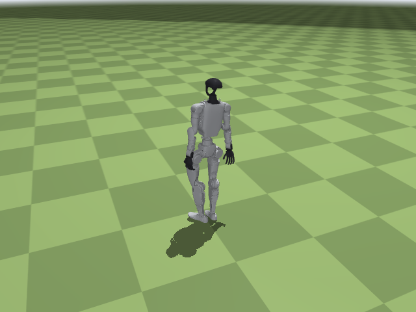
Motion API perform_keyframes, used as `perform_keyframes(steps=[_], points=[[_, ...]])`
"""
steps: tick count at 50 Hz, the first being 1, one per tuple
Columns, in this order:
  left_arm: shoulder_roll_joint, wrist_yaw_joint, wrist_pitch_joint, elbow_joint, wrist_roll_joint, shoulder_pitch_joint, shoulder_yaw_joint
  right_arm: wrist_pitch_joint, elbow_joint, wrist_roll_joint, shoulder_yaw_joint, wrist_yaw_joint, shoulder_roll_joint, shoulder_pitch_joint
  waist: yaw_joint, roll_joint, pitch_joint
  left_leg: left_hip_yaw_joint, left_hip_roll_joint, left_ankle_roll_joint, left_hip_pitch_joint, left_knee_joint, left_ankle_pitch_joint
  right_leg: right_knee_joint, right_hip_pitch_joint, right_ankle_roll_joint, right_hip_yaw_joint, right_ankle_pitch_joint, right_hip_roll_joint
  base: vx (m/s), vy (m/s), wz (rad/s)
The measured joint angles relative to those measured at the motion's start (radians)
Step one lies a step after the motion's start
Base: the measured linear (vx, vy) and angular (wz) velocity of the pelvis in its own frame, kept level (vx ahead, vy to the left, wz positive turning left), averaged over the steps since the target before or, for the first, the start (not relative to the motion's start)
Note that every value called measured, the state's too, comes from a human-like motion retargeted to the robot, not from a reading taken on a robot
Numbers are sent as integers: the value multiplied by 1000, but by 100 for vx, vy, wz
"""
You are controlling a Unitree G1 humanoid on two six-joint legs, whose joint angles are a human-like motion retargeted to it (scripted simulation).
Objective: In place motions
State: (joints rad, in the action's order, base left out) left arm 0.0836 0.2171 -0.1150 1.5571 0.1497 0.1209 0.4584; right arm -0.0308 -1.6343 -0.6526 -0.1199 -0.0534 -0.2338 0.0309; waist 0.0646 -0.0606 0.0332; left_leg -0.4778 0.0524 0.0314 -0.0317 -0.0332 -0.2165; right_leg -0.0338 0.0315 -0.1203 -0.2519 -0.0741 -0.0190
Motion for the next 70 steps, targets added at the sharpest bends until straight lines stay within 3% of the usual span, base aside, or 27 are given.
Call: perform_keyframes(steps=[12, 16, 20, 22, 25, 30, 40, 55, 70], points=[[9, -25, -1, -52, -25, -58, 2, 58, 105, 47, 45, -77, 25, -55, 55, -2, -23, 129, 8, 23, 27, 15, 15, -133, -38, 13, 8, 53, -13, 2, 6, 38], [15, -31, -6, -68, -20, -79, 0, 61, 87, 33, 61, -61, 18, -59, 104, 10, -46, 206, 17, 29, 35, 8, 45, -140, -33, 4, 176, 67, 7, -3, -2, 155], [11, -55, -21, -76, -29, -81, -3, 56, 56, 7, 55, -47, 0, -41, 95, 24, -52, 266, 35, 28, 42, 3, 75, -118, -9, -44, 363, 100, 21, 8, -2, 141], [9, -74, -33, -72, -36, -76, -12, 49, 36, -1, 40, -36, -8, -26, 63, 26, -48, 281, 38, 24, 46, 4, 91, -103, 11, -49, 331, 115, 9, 10, -1, 108], [7, -107, -49, -68, -39, -57, -12, 35, 9, -2, 18, -27, -11, -6, -7, 36, -38, 290, 47, 16, 55, 7, 113, -59, 46, -8, 166, 133, -21, 4, -1, 75], [6, -142, -64, -66, -58, -11, 6, 30, 15, 0, -9, -38, -4, 11, -95, 49, -34, 308, 45, -7, 74, 8, 150, -1, 85, -25, 106, 128, -26, -4, -3, 74], [-34, -154, -49, 0, -159, 57, 131, 72, 122, 11, 4, -67, 7, -21, -114, 50, -50, 374, 31, -48, 129, -11, 217, 28, 114, 5, -6, 134, -5, -12, -6, 71], [-72, -121, -26, 34, -132, 83, 136, 85, 129, 15, 44, -72, 38, -43, -161, 56, -67, 440, 19, -87, 157, -37, 262, 44, 126, 44, -53, 123, 21, -10, -4, 21], [-61, -67, -16, -75, -61, 11, 88, 34, -1, -3, 46, -12, 12, -26, -149, 24, -63, 427, -15, -89, 227, -100, 260, 49, 83, 85, -72, 92, 39, -10, 1, 1]])
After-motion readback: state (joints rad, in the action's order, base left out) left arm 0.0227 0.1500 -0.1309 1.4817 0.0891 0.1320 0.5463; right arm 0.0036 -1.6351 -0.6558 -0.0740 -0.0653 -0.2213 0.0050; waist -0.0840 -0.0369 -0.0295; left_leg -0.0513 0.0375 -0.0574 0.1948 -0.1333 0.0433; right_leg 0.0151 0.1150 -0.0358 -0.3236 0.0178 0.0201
